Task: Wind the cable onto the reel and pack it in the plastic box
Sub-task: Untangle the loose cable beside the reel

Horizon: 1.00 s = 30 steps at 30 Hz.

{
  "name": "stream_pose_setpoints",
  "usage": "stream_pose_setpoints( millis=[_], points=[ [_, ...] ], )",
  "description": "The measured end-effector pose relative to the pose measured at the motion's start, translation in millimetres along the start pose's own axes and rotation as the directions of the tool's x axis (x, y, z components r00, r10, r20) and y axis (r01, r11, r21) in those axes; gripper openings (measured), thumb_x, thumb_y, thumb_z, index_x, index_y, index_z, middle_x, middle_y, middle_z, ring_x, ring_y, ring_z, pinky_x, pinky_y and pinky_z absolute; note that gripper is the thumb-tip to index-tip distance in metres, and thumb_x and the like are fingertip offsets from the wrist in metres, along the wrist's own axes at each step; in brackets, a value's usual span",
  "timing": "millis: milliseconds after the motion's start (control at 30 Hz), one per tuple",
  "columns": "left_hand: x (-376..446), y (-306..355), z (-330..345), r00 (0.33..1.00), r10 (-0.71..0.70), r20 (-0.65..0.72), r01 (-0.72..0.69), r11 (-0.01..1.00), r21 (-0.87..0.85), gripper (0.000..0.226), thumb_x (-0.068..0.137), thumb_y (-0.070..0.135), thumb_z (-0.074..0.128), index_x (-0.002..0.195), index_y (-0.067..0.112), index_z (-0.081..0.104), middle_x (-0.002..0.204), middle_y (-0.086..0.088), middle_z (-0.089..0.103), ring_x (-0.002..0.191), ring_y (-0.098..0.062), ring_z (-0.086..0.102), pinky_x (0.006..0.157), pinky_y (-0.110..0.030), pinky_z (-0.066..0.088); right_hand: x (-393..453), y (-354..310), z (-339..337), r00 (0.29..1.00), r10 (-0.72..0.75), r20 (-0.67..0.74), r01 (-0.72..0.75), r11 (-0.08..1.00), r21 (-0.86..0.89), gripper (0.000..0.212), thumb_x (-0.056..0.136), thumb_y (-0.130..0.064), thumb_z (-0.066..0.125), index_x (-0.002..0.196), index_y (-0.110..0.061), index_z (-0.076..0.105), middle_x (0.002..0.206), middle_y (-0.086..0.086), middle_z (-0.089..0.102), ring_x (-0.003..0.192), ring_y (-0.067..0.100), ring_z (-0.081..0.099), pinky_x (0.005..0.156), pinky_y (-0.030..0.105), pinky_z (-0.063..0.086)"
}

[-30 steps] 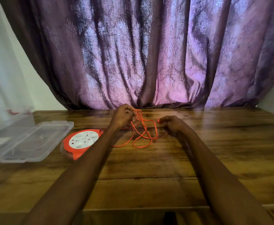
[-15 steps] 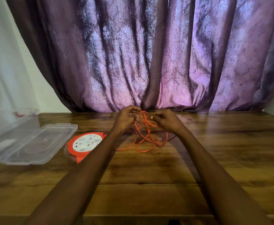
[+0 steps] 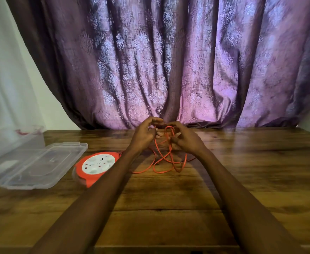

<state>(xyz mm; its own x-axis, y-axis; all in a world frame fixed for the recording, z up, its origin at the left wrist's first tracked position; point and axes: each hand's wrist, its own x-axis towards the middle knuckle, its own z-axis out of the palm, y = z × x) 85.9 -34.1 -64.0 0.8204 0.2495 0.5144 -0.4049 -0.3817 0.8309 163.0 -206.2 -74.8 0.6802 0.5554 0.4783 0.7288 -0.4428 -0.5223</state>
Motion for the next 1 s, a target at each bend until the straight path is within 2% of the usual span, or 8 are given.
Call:
stream_pose_setpoints(
  millis=[167, 300, 367, 500, 633, 733, 867, 1000],
  points=[
    [2, -4, -4, 0.996, -0.008, -0.088, 0.012, 0.999, 0.043, 0.035, 0.094, -0.013, 0.043, 0.122, 0.005, 0.053, 0.1, -0.034, 0.063, 0.063, -0.03, 0.062, 0.064, -0.037, 0.054, -3, 7, -8, 0.994, 0.095, -0.059, -0.05, 0.848, 0.528, 0.019, 0.091, -0.005, 0.067, 0.107, -0.014, 0.061, 0.092, 0.006, 0.07, 0.07, 0.024, 0.062, 0.058, 0.033, 0.05],
    [5, -3, 0, 0.99, -0.125, -0.062, 0.131, 0.985, 0.11, 0.025, 0.096, -0.005, 0.047, 0.119, -0.004, 0.056, 0.086, -0.012, 0.064, 0.039, -0.013, 0.06, 0.04, -0.021, 0.048, -8, 8, -12, 0.983, 0.178, -0.038, -0.106, 0.728, 0.678, 0.014, 0.095, -0.002, 0.06, 0.101, -0.013, 0.056, 0.07, -0.006, 0.068, 0.046, 0.008, 0.059, 0.042, 0.021, 0.043],
    [4, -2, 1, 0.988, -0.147, -0.051, 0.152, 0.98, 0.128, 0.022, 0.098, -0.001, 0.047, 0.116, -0.004, 0.059, 0.079, -0.003, 0.062, 0.033, -0.008, 0.057, 0.035, -0.017, 0.043, -10, 7, -15, 0.98, 0.198, -0.013, -0.132, 0.698, 0.704, 0.014, 0.096, -0.004, 0.06, 0.102, -0.015, 0.055, 0.068, -0.007, 0.07, 0.047, 0.009, 0.062, 0.041, 0.019, 0.042],
    [6, -5, 1, 0.987, -0.096, -0.125, 0.121, 0.971, 0.208, 0.018, 0.095, 0.003, 0.051, 0.106, 0.01, 0.063, 0.079, -0.005, 0.062, 0.033, -0.007, 0.055, 0.034, -0.017, 0.04, -13, 7, -21, 0.983, 0.181, 0.036, -0.15, 0.67, 0.727, 0.012, 0.096, -0.011, 0.063, 0.106, -0.017, 0.063, 0.078, -0.004, 0.074, 0.052, 0.013, 0.066, 0.045, 0.02, 0.047],
    [12, -13, -3, 0.986, -0.034, -0.161, 0.082, 0.949, 0.305, 0.014, 0.092, 0.011, 0.058, 0.092, 0.023, 0.065, 0.083, -0.009, 0.07, 0.063, -0.015, 0.058, 0.062, -0.035, 0.052, -13, 9, -23, 0.981, 0.168, 0.094, -0.182, 0.657, 0.732, 0.026, 0.098, -0.01, 0.058, 0.123, -0.012, 0.062, 0.09, 0.003, 0.073, 0.051, 0.014, 0.066, 0.046, 0.02, 0.05],
    [16, -16, -5, 0.983, -0.041, -0.177, 0.095, 0.947, 0.308, 0.016, 0.091, 0.012, 0.059, 0.088, 0.026, 0.067, 0.085, -0.008, 0.072, 0.069, -0.024, 0.062, 0.066, -0.041, 0.054, -12, 10, -26, 0.969, 0.182, 0.165, -0.244, 0.638, 0.731, 0.036, 0.097, -0.004, 0.058, 0.132, -0.011, 0.057, 0.089, 0.005, 0.073, 0.051, 0.013, 0.066, 0.047, 0.02, 0.052],
    [18, -18, -9, 0.988, -0.037, -0.152, 0.091, 0.928, 0.362, 0.013, 0.09, 0.015, 0.063, 0.093, 0.02, 0.074, 0.088, -0.005, 0.076, 0.081, -0.022, 0.069, 0.074, -0.035, 0.054, -11, 15, -32, 0.98, 0.176, 0.097, -0.201, 0.842, 0.5, 0.028, 0.097, 0.004, 0.051, 0.122, 0.001, 0.063, 0.07, 0.012, 0.062, 0.034, 0.001, 0.047, 0.035, 0.015, 0.036],
    [17, -21, -13, 0.99, -0.005, -0.138, 0.066, 0.895, 0.441, 0.013, 0.09, 0.02, 0.063, 0.094, 0.022, 0.076, 0.082, 0.001, 0.072, 0.076, -0.015, 0.063, 0.064, -0.024, 0.04, -13, 13, -33, 0.986, 0.164, -0.021, -0.137, 0.882, 0.451, 0.029, 0.096, 0.009, 0.049, 0.12, 0.002, 0.063, 0.078, -0.003, 0.065, 0.041, -0.006, 0.053, 0.039, 0.007, 0.037]
  ],
)
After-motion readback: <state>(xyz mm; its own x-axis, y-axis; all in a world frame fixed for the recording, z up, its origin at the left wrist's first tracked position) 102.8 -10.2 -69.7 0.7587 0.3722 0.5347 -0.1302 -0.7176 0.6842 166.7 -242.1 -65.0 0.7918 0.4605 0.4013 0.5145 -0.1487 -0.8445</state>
